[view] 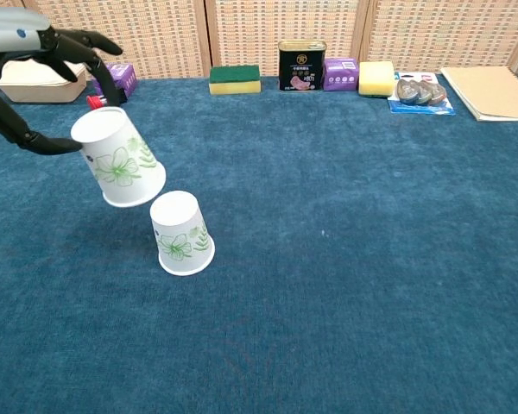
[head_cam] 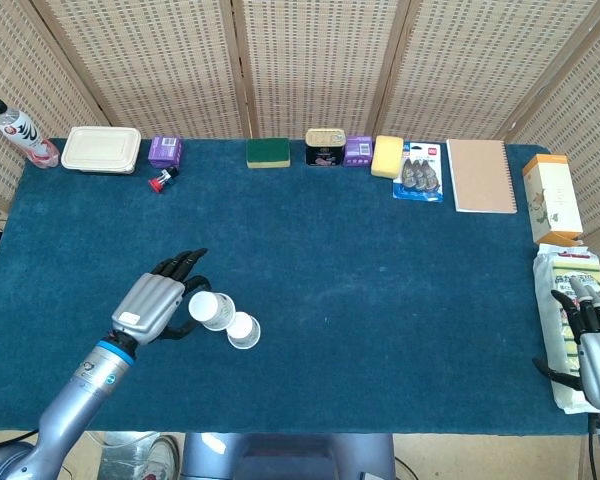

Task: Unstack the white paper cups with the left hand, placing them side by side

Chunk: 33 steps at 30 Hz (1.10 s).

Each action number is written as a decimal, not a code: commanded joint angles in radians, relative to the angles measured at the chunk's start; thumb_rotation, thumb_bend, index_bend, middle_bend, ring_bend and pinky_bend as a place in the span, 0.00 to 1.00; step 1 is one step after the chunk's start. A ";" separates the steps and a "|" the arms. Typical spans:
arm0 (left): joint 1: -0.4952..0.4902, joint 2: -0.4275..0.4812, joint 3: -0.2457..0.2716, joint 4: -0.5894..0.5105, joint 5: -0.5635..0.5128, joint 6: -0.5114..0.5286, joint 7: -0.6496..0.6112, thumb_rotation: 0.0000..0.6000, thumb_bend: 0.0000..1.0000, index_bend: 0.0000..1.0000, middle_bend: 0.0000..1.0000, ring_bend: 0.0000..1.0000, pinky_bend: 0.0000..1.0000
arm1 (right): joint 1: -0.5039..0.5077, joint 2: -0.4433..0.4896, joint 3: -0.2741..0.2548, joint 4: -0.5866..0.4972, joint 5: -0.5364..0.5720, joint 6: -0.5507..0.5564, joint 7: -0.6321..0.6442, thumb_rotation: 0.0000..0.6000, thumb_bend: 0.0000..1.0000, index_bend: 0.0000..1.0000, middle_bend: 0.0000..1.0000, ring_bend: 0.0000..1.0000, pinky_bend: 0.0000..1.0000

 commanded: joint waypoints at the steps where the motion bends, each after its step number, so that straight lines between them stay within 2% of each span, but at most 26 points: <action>1: 0.021 0.003 0.011 0.049 0.013 -0.030 -0.053 1.00 0.29 0.35 0.00 0.00 0.12 | 0.000 0.000 -0.001 -0.001 -0.001 0.000 -0.001 1.00 0.04 0.12 0.00 0.01 0.00; 11: 0.057 -0.047 0.029 0.195 0.070 -0.103 -0.189 1.00 0.29 0.35 0.00 0.00 0.12 | 0.002 -0.001 -0.003 -0.003 -0.002 -0.006 -0.005 1.00 0.04 0.12 0.00 0.01 0.00; 33: 0.052 -0.132 0.025 0.252 0.026 -0.133 -0.109 1.00 0.29 0.35 0.00 0.00 0.12 | 0.000 0.004 -0.003 -0.005 0.000 -0.005 0.003 1.00 0.04 0.12 0.00 0.01 0.00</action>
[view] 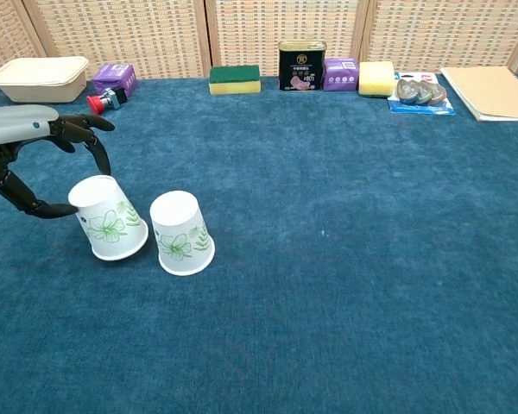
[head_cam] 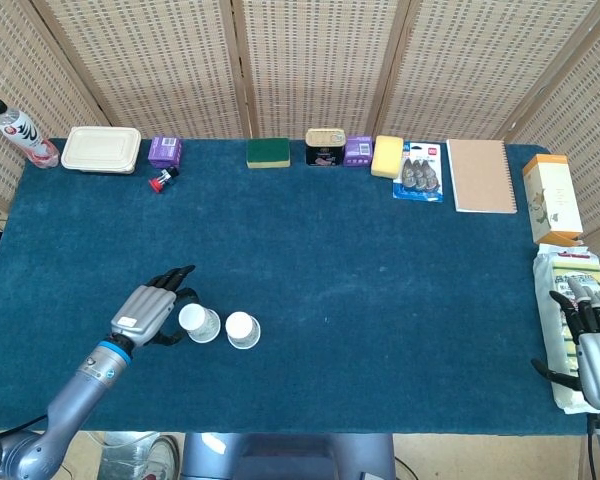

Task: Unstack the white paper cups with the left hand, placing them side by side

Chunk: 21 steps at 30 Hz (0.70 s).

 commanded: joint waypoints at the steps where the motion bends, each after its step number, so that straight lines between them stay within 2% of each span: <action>1: -0.003 -0.007 -0.002 0.003 -0.009 -0.002 0.014 1.00 0.29 0.35 0.00 0.00 0.12 | -0.001 0.000 0.000 0.000 0.000 0.001 -0.001 1.00 0.04 0.12 0.00 0.01 0.00; 21: -0.021 -0.030 -0.013 -0.008 -0.065 0.003 0.095 1.00 0.29 0.35 0.00 0.00 0.12 | -0.001 0.003 0.001 -0.001 0.002 0.000 0.006 1.00 0.04 0.12 0.00 0.01 0.00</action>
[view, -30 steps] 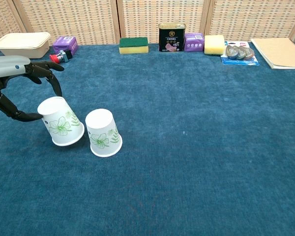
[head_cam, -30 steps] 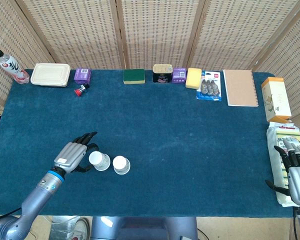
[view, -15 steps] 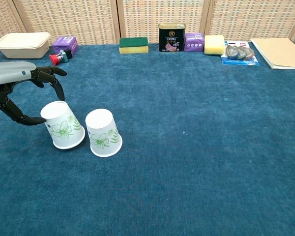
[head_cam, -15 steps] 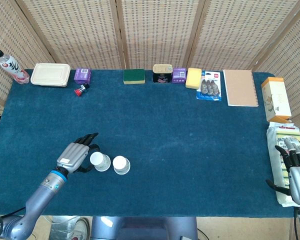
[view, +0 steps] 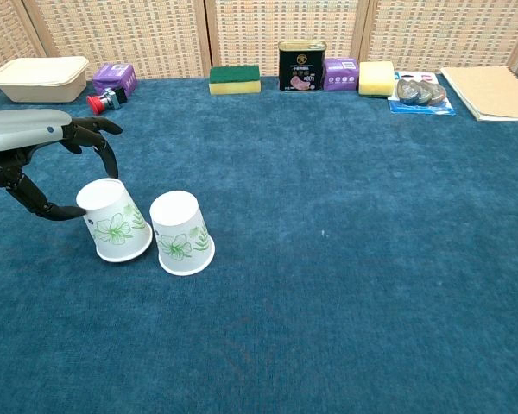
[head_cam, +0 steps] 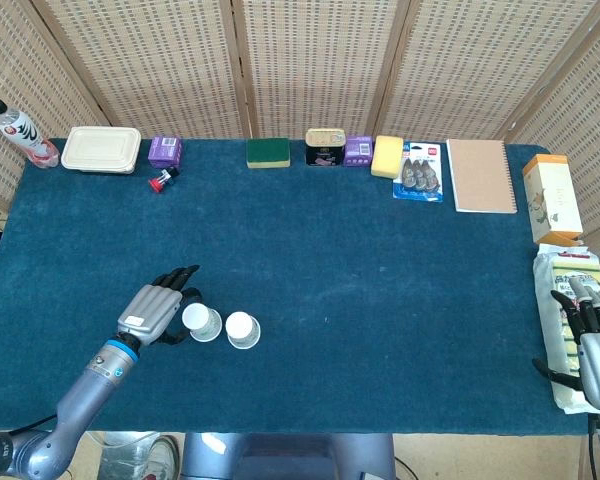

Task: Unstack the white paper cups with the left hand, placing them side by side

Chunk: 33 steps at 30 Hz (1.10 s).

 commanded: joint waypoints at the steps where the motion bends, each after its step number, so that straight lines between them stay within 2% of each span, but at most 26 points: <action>1: -0.002 -0.002 -0.001 0.000 -0.002 -0.001 0.004 1.00 0.29 0.35 0.00 0.00 0.12 | 0.000 0.000 0.000 0.000 0.000 0.000 0.000 1.00 0.04 0.12 0.00 0.01 0.00; 7: -0.005 -0.009 -0.002 0.000 -0.014 -0.005 0.008 1.00 0.29 0.34 0.00 0.00 0.12 | 0.000 0.002 0.000 0.000 0.001 -0.002 0.005 1.00 0.04 0.12 0.00 0.01 0.00; 20: -0.008 -0.003 -0.001 -0.006 -0.024 -0.009 0.011 1.00 0.28 0.22 0.00 0.00 0.12 | -0.001 0.004 0.001 0.000 0.001 0.000 0.012 1.00 0.04 0.12 0.00 0.01 0.00; 23: -0.007 0.003 -0.002 -0.013 -0.021 -0.009 0.004 1.00 0.28 0.16 0.00 0.00 0.12 | -0.001 0.004 0.001 0.001 0.002 0.000 0.012 1.00 0.04 0.12 0.00 0.01 0.00; 28: 0.006 0.060 -0.009 -0.061 0.021 -0.010 -0.052 1.00 0.25 0.02 0.00 0.00 0.12 | 0.000 0.004 0.001 0.002 0.002 -0.001 0.012 1.00 0.04 0.12 0.00 0.01 0.00; 33: 0.038 0.129 -0.011 -0.108 0.100 0.022 -0.111 1.00 0.22 0.00 0.00 0.00 0.12 | 0.000 0.003 0.000 0.003 0.000 -0.002 0.008 1.00 0.04 0.12 0.00 0.01 0.00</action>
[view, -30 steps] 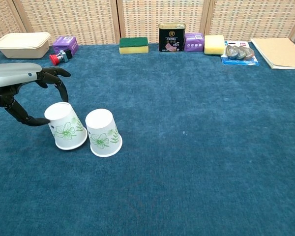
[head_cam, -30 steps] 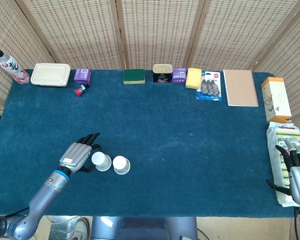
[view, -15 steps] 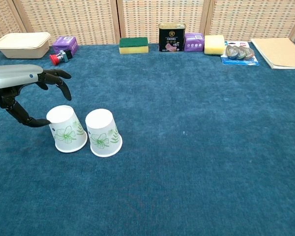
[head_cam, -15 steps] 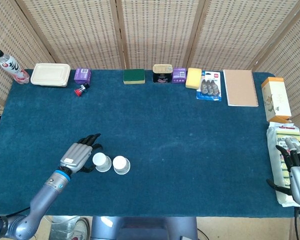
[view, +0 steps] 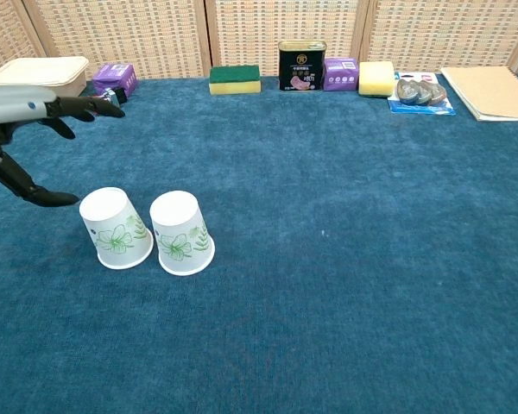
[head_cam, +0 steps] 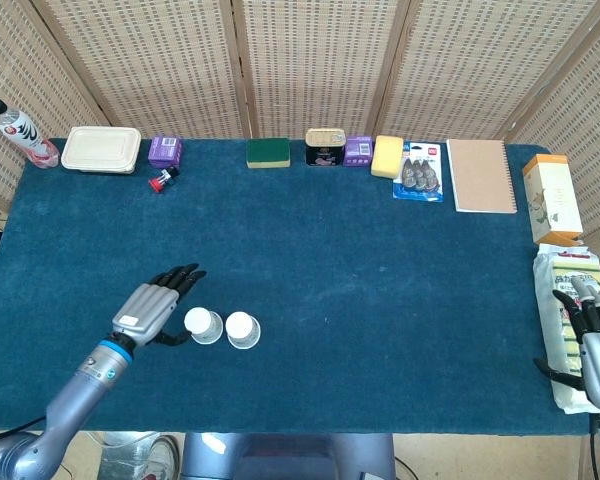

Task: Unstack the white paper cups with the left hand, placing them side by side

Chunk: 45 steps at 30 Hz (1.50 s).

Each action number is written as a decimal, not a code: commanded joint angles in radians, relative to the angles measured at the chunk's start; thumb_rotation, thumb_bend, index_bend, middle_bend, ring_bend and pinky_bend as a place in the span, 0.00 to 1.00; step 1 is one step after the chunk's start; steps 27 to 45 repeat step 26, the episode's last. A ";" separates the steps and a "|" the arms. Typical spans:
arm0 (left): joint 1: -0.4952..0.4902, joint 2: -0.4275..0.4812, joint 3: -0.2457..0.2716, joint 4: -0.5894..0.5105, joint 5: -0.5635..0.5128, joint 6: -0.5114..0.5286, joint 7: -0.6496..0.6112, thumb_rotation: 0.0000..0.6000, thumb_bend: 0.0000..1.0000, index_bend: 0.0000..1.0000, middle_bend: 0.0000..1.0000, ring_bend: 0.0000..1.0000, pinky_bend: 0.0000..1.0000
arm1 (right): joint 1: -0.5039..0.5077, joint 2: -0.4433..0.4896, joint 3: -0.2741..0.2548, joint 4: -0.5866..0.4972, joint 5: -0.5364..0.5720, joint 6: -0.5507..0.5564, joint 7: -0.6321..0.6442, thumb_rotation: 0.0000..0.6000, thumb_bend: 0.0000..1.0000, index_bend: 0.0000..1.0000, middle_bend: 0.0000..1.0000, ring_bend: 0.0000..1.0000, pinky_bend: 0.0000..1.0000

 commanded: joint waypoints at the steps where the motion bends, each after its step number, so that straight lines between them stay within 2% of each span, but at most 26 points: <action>1: 0.028 0.044 0.001 -0.032 0.058 0.030 -0.038 1.00 0.21 0.00 0.00 0.00 0.12 | 0.000 -0.001 0.000 0.000 0.000 0.001 -0.002 1.00 0.04 0.12 0.00 0.01 0.00; 5: 0.098 0.091 0.030 -0.031 0.183 0.131 -0.067 1.00 0.16 0.00 0.00 0.00 0.12 | -0.002 -0.003 0.002 0.001 0.001 0.006 -0.006 1.00 0.04 0.12 0.00 0.01 0.00; 7: 0.200 0.103 0.082 0.028 0.291 0.279 -0.073 1.00 0.14 0.00 0.00 0.00 0.12 | -0.002 -0.011 0.003 0.005 -0.001 0.012 -0.025 1.00 0.04 0.12 0.00 0.01 0.00; 10: 0.305 0.077 0.126 0.142 0.409 0.426 -0.157 1.00 0.12 0.00 0.00 0.00 0.12 | 0.000 -0.019 0.001 0.010 -0.013 0.017 -0.040 1.00 0.07 0.11 0.00 0.01 0.00; 12: 0.361 0.058 0.141 0.216 0.457 0.505 -0.205 1.00 0.11 0.00 0.00 0.00 0.11 | 0.001 -0.025 0.001 0.012 -0.018 0.020 -0.054 1.00 0.15 0.10 0.00 0.01 0.01; 15: 0.431 0.042 0.151 0.288 0.497 0.601 -0.257 1.00 0.07 0.00 0.00 0.00 0.09 | 0.002 -0.042 0.003 0.018 -0.020 0.028 -0.093 1.00 0.21 0.08 0.00 0.01 0.03; 18: 0.481 0.032 0.157 0.325 0.518 0.659 -0.304 1.00 0.06 0.00 0.00 0.00 0.07 | 0.001 -0.049 0.001 0.018 -0.024 0.031 -0.098 1.00 0.17 0.07 0.00 0.01 0.01; 24: 0.527 0.051 0.160 0.312 0.507 0.667 -0.327 1.00 0.06 0.00 0.00 0.00 0.07 | -0.004 -0.069 0.019 0.031 -0.009 0.057 -0.107 1.00 0.03 0.07 0.00 0.00 0.00; 45: 0.534 0.058 0.150 0.304 0.507 0.669 -0.337 1.00 0.06 0.00 0.00 0.00 0.07 | -0.006 -0.072 0.020 0.036 -0.009 0.062 -0.100 1.00 0.02 0.07 0.00 0.00 0.00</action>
